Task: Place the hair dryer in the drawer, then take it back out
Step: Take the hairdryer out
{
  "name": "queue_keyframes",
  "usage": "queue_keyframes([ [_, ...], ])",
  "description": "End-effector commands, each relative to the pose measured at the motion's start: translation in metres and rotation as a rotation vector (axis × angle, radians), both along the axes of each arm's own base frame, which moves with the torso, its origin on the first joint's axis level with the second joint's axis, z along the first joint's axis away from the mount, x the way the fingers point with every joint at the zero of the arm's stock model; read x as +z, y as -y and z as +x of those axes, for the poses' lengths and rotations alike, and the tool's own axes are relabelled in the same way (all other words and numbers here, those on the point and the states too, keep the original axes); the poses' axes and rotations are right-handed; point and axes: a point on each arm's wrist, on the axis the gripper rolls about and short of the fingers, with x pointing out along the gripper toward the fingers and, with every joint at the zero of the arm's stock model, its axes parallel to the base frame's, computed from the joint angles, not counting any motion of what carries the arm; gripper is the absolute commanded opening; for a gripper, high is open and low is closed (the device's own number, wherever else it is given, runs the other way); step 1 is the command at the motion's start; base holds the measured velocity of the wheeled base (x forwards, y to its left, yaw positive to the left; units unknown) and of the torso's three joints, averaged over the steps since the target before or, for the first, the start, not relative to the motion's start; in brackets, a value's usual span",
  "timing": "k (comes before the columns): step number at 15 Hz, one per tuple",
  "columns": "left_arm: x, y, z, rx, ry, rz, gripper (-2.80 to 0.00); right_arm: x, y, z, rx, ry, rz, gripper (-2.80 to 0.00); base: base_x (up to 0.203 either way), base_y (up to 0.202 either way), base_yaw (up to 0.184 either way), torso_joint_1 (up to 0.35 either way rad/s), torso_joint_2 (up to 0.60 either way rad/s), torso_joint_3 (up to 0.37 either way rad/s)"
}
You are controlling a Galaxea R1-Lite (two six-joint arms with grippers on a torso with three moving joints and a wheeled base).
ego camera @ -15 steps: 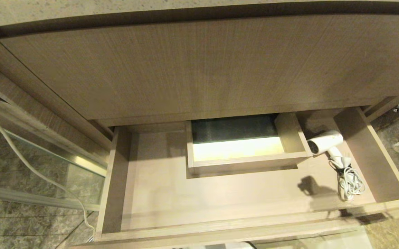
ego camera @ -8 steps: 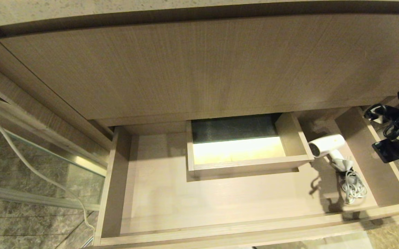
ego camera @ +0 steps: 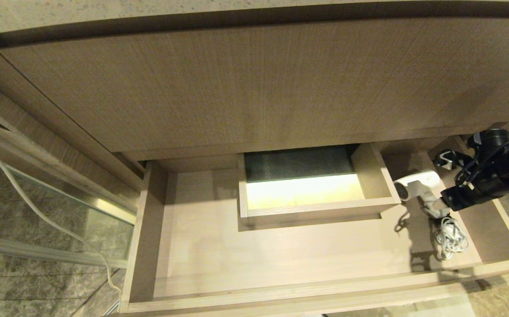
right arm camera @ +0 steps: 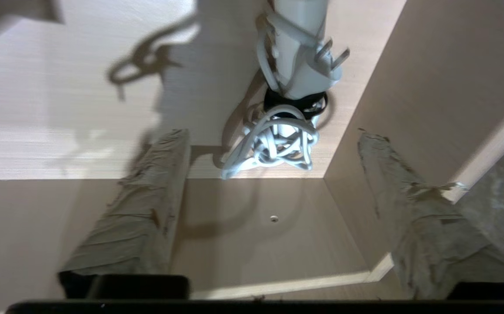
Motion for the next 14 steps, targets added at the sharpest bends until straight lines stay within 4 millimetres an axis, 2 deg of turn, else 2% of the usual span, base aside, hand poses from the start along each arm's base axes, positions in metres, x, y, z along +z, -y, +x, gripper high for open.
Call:
queue_keyframes([
  [1,0.0,0.0,0.0,0.0,0.0,0.0,-2.8,-0.018,0.012,0.007,0.023,-0.049,-0.018,0.0,0.0,0.0,0.0,0.0,0.0,0.0],
  [7,0.0,0.0,0.0,0.0,0.0,0.0,-2.8,-0.012,0.032,0.016,0.068,-0.003,-0.094,0.0,0.0,0.0,0.0,0.0,0.0,0.0],
  [14,0.0,0.0,0.0,0.0,0.0,0.0,-2.8,-0.016,0.033,0.02,0.085,-0.008,-0.077,0.0,0.0,0.0,0.0,0.0,0.0,0.0],
])
